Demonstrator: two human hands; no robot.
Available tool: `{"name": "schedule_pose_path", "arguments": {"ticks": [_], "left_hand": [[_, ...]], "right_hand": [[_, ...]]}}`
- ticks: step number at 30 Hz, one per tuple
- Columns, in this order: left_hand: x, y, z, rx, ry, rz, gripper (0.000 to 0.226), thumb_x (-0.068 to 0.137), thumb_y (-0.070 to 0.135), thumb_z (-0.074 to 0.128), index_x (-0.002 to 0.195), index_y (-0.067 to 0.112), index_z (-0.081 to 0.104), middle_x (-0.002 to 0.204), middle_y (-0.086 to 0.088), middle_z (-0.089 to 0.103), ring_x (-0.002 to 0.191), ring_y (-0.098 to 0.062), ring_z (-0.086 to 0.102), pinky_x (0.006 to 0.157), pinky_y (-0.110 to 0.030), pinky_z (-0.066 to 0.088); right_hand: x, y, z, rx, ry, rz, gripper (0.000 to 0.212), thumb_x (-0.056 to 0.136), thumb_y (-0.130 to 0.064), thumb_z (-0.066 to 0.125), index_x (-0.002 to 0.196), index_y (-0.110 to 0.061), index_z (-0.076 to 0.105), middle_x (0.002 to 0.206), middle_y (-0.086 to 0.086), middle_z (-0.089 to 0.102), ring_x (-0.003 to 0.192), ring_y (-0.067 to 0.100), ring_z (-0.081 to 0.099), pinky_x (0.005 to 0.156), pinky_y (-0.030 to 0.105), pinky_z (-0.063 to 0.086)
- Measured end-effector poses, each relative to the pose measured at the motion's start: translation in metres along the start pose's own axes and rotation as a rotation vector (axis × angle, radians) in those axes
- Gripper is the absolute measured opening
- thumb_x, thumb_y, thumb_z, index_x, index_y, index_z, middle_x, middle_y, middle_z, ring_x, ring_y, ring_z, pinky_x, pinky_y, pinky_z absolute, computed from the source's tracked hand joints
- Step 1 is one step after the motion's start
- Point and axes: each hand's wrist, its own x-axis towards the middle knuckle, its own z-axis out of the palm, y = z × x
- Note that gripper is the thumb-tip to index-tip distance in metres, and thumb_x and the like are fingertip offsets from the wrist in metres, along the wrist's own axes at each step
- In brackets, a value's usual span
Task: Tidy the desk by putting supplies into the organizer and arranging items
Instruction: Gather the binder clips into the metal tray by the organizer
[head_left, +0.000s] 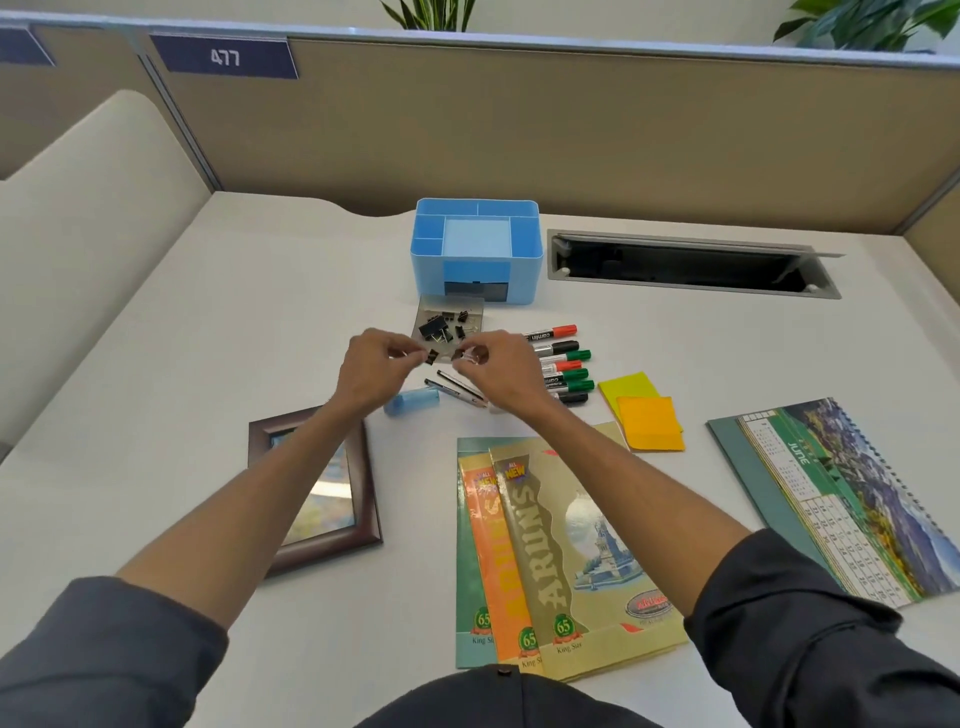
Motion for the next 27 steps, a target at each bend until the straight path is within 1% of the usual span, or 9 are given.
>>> {"name": "schedule_pose_path", "arguments": {"ticks": [5,8,10,12,14,16,19,23,27], "left_hand": [[0.033,0.010,0.007,-0.013,0.042,-0.052,0.013,0.082,0.019,0.071,0.091,0.012,0.078,0.085,-0.005,0.074,0.079,-0.017,0.068,0.081,-0.037,0.056],[0.046,0.013,0.013,-0.034,0.058,-0.072,0.017,0.083,0.017,0.070,0.097,0.009,0.076,0.090,-0.008,0.075,0.078,-0.015,0.067,0.080,-0.031,0.055],[0.052,0.013,0.017,-0.046,0.059,-0.089,0.027,0.084,0.018,0.069,0.108,0.007,0.072,0.100,-0.009,0.074,0.089,-0.017,0.068,0.086,-0.031,0.053],[0.052,0.009,0.019,0.006,0.039,-0.074,0.039,0.086,0.020,0.066,0.124,0.009,0.064,0.114,-0.007,0.069,0.105,-0.020,0.063,0.096,-0.036,0.049],[0.049,0.004,0.020,0.082,0.007,-0.058,0.046,0.087,0.020,0.063,0.132,0.013,0.056,0.126,-0.007,0.063,0.117,-0.024,0.055,0.101,-0.039,0.043],[0.044,-0.004,0.021,0.163,-0.029,-0.062,0.047,0.086,0.019,0.061,0.132,0.016,0.055,0.134,-0.009,0.055,0.123,-0.027,0.050,0.101,-0.038,0.039],[0.038,-0.015,0.025,0.251,-0.096,-0.072,0.040,0.083,0.017,0.061,0.123,0.018,0.062,0.129,-0.010,0.057,0.115,-0.028,0.054,0.093,-0.036,0.043],[0.038,-0.026,0.031,0.274,-0.094,-0.069,0.026,0.086,0.019,0.062,0.111,0.015,0.070,0.111,-0.009,0.070,0.098,-0.026,0.063,0.087,-0.036,0.051],[0.039,-0.021,0.035,0.312,-0.021,-0.002,0.021,0.090,0.021,0.059,0.101,0.012,0.074,0.096,-0.010,0.074,0.087,-0.029,0.064,0.081,-0.038,0.050]], "right_hand": [[0.030,-0.002,-0.007,0.008,0.032,0.049,0.026,0.084,-0.035,0.071,0.105,-0.021,0.075,0.101,0.000,0.074,0.087,0.016,0.066,0.080,0.034,0.055],[0.045,-0.004,-0.007,0.010,0.010,0.056,0.030,0.086,-0.036,0.070,0.109,-0.017,0.074,0.103,0.000,0.073,0.090,0.018,0.066,0.080,0.034,0.054],[0.051,-0.006,-0.005,0.018,-0.012,0.063,0.038,0.089,-0.038,0.067,0.119,-0.016,0.069,0.111,0.003,0.071,0.098,0.020,0.065,0.088,0.037,0.054],[0.053,-0.006,-0.004,-0.004,-0.017,0.069,0.042,0.092,-0.040,0.060,0.128,-0.017,0.062,0.121,0.004,0.068,0.107,0.022,0.063,0.094,0.040,0.051],[0.050,-0.002,-0.002,-0.070,0.001,0.062,0.042,0.094,-0.040,0.056,0.130,-0.018,0.061,0.130,0.005,0.063,0.116,0.023,0.059,0.097,0.041,0.048],[0.044,0.004,0.003,-0.143,0.019,0.051,0.041,0.092,-0.038,0.058,0.127,-0.017,0.063,0.133,0.006,0.059,0.119,0.025,0.055,0.097,0.042,0.044],[0.033,0.009,0.012,-0.189,0.048,0.084,0.047,0.084,-0.044,0.066,0.125,-0.020,0.063,0.124,0.006,0.061,0.109,0.024,0.057,0.090,0.040,0.044],[0.025,0.013,0.019,-0.209,0.029,0.090,0.035,0.090,-0.046,0.061,0.110,-0.018,0.070,0.093,0.006,0.073,0.083,0.023,0.065,0.071,0.033,0.049],[0.024,0.017,0.017,-0.203,0.084,0.072,0.025,0.093,-0.039,0.060,0.103,-0.020,0.073,0.088,0.003,0.074,0.083,0.022,0.067,0.071,0.032,0.048]]}}
